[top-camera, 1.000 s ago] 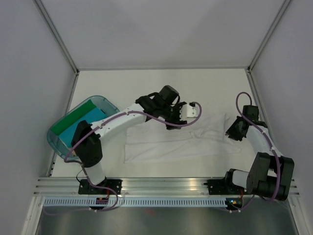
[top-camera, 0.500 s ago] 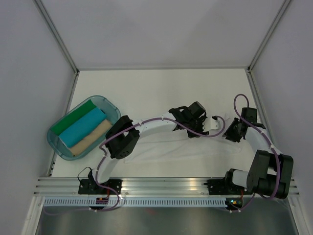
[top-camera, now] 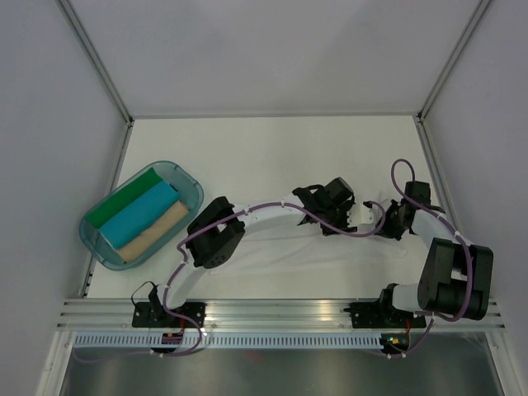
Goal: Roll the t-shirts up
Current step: Fold the tshirt
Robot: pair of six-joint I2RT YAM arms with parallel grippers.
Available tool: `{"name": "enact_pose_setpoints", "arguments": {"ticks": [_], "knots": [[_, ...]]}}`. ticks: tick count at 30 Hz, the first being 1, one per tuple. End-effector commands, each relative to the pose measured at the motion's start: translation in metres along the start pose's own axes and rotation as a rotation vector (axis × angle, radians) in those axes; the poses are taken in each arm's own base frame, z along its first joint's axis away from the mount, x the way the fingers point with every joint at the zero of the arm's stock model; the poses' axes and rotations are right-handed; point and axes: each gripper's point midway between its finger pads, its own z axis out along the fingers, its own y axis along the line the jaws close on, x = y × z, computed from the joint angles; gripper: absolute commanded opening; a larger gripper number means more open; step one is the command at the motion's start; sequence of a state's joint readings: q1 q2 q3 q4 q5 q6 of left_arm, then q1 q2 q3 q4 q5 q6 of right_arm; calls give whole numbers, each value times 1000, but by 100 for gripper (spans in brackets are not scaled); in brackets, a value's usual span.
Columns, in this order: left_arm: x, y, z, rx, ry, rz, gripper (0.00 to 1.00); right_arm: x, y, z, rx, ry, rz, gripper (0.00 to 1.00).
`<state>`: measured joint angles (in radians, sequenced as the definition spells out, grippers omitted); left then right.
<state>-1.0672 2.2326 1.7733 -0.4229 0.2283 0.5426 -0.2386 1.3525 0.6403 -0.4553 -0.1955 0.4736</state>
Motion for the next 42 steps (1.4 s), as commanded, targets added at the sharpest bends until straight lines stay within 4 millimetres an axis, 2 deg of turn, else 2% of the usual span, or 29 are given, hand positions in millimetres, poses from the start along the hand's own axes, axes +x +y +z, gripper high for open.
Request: {"name": "enact_pose_setpoints", "arguments": {"ticks": [1, 4, 7, 10, 11, 12, 19, 21, 22, 25, 29, 31, 32, 33, 34, 36, 37, 38, 40, 42], "knots": [[-13, -1, 5, -10, -23, 27, 48, -5, 9, 1, -44, -15, 4, 2], [-8, 1, 11, -25, -2, 32, 47, 3, 6, 0, -41, 8, 8, 0], [-2, 4, 13, -42, 17, 30, 38, 8, 4, -3, -38, 14, 7, 0], [4, 3, 13, -46, 35, 34, 18, 12, 2, -6, -34, 4, 15, 0], [7, 0, 11, -39, 40, 29, 7, 13, 1, -8, -34, -5, 18, 0], [8, -1, 10, -40, 42, 26, 3, 13, 1, -9, -35, -8, 21, 0], [0, -8, -13, -21, 9, 31, 2, 17, 0, -22, -28, -30, 50, 1], [5, -15, -14, 6, 9, 27, 2, 20, 4, -27, -52, -31, 57, 7], [8, -19, -14, 23, 10, 29, 2, 24, 5, -30, -62, -18, 58, 19], [16, -28, -13, 54, 19, 29, 2, 20, 10, -49, -70, -53, 48, 41], [13, -36, -13, 92, -3, 43, 2, -11, 20, -87, -71, -202, 24, 51], [6, -35, -17, 97, -22, 47, 2, -21, 26, -93, -89, -239, 17, 48], [5, -36, -18, 101, -28, 47, 2, -25, 28, -89, -89, -234, 17, 45], [2, -35, -20, 99, -33, 50, 2, -26, 30, -85, -97, -224, 17, 40], [1, -35, -21, 98, -35, 52, 2, -33, 34, -80, -110, -234, 5, 31], [0, -35, -25, 97, -37, 53, 3, -34, 34, -61, -109, -184, -1, 25], [0, -37, -27, 104, -36, 63, 4, -39, 44, -56, -163, -185, -23, 21], [-1, -37, -29, 109, -38, 63, 4, -37, 45, -44, -173, -146, -32, 18], [3, -42, -29, 128, -25, 63, 5, -39, 53, -35, -218, -130, -45, 8], [7, -44, -28, 136, -15, 61, 5, -37, 47, -20, -196, -100, -45, 3]]}}
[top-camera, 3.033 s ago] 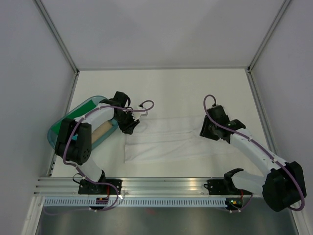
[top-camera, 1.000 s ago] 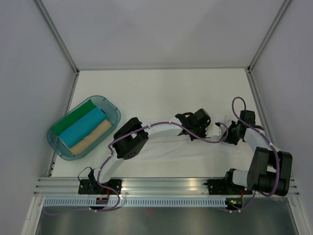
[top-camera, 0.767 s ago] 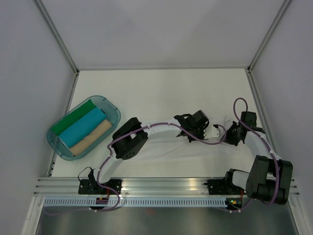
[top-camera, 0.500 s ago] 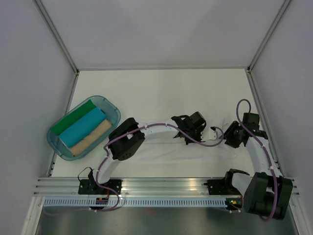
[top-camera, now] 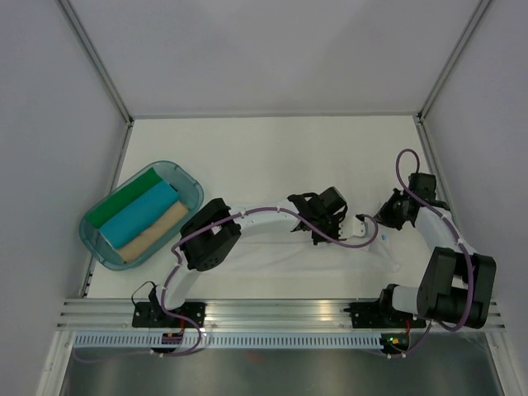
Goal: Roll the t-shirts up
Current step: Fold the tshirt
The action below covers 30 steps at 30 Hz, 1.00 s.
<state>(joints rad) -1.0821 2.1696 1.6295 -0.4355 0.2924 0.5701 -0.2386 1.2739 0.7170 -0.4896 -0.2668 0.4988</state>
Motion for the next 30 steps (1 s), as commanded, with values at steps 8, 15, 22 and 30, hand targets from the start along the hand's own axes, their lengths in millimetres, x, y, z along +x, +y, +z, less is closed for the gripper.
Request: {"name": "enact_pose_setpoints", "arguments": {"ticks": [8, 15, 22, 30], "knots": [[-12, -11, -23, 45, -28, 53, 3, -10, -25, 51, 72, -10, -1, 0], [3, -27, -28, 96, 2, 97, 6, -23, -30, 51, 124, -50, 11, 0], [16, -49, -36, 202, 63, 133, 23, -25, -27, 48, 120, -47, -15, 0], [-15, -48, -67, 178, -16, 80, 33, -36, -7, 27, 107, -81, -79, 5]]}}
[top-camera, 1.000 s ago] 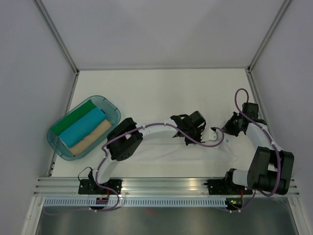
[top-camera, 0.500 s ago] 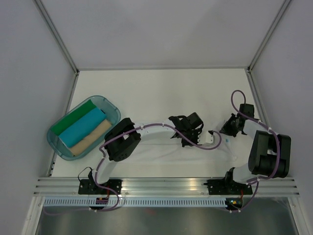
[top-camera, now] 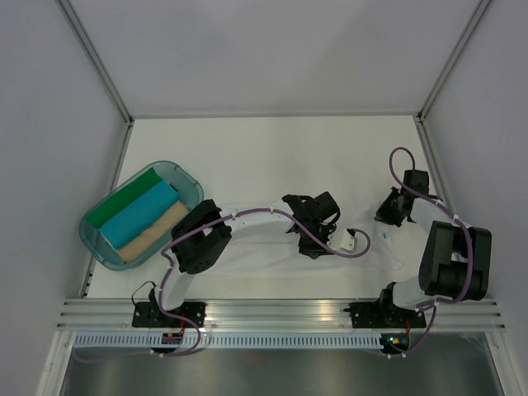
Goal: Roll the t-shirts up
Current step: Fold the tshirt
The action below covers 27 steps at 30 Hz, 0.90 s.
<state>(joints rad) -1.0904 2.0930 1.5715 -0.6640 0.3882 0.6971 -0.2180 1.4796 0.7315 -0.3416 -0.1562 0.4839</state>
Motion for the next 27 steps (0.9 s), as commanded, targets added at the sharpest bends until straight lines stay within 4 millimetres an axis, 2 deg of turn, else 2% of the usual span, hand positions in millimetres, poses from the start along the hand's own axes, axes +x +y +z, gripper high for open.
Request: {"name": "enact_pose_setpoints", "arguments": {"ticks": [1, 3, 4, 6, 7, 9, 10, 12, 18, 20, 24, 27], "knots": [[-44, 0, -46, -37, -126, 18, 33, -31, 19, -29, -6, -108, -67, 5], [-47, 12, -54, -68, -152, -57, 32, -27, 22, -39, 23, -122, -93, 6], [-56, 25, -60, -110, -184, -80, 32, -27, 28, -49, 6, -145, -103, 5], [-60, 46, -62, -174, -217, -187, 28, -9, 40, -55, -54, -110, -105, 4], [-61, 65, -61, -223, -238, -219, 26, 4, 39, -58, -75, -95, -96, 3], [-59, 79, -59, -261, -246, -287, 25, 24, 46, -65, -153, -54, -53, 0], [-61, 85, -53, -268, -249, -297, 25, 42, 40, -60, -157, -13, -35, 0], [-68, 93, -51, -278, -262, -321, 25, 64, 31, -59, -166, 19, 7, 0], [-48, 94, -22, -262, -205, -378, 25, 107, 16, -49, -193, 98, 67, 0], [-40, 91, -19, -260, -186, -392, 25, 114, 9, -50, -166, 115, 68, 0], [-20, 84, -7, -251, -135, -407, 25, 106, -7, -54, -79, 55, 62, 0], [-9, 86, -10, -286, -98, -373, 25, 98, -14, -55, -27, 11, 79, 0]]}}
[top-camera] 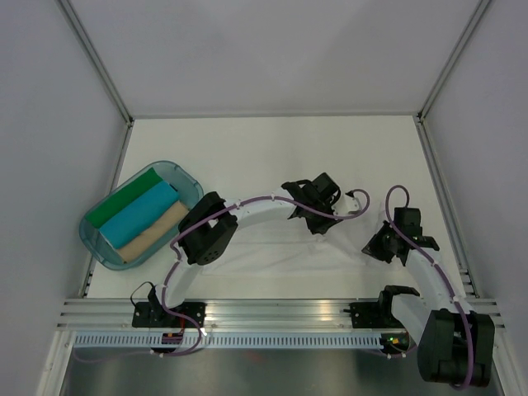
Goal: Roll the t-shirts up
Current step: Fold the tshirt
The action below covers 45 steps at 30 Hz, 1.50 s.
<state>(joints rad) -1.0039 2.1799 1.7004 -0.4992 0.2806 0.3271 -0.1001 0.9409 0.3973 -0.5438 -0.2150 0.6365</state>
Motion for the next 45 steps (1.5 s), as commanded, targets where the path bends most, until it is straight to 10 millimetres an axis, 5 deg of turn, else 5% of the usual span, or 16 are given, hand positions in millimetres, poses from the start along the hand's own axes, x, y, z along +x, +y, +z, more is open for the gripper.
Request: {"name": "enact_pose_setpoints", "arguments": {"ticks": [1, 8, 13, 22, 26, 30, 34, 37, 45], "knots": [[6, 7, -3, -52, 19, 17, 25, -14, -8, -5, 71, -70, 37, 0], [19, 8, -3, -44, 45, 100, 25, -11, -15, 4, 101, -26, 41, 0], [1, -7, -17, 19, -21, 117, 27, -23, -8, -2, 86, -59, 51, 0], [-25, -20, -38, 73, -107, 149, 30, -79, 32, -23, 1, -186, 47, 1], [-17, -13, -37, 33, -78, 137, 29, -108, 59, -10, -73, -182, 26, 0], [-13, 13, -54, -68, -68, 88, 29, -133, 59, 10, -25, -201, -1, 0], [12, 61, -72, -208, -21, 6, 29, -149, 55, 36, 21, -190, -2, 0], [59, 95, -84, -273, 41, -143, 29, -159, 49, 53, 62, -189, 18, 0], [152, 111, -88, -308, 200, -290, 29, -165, 29, 98, 146, -103, 50, 0]]}}
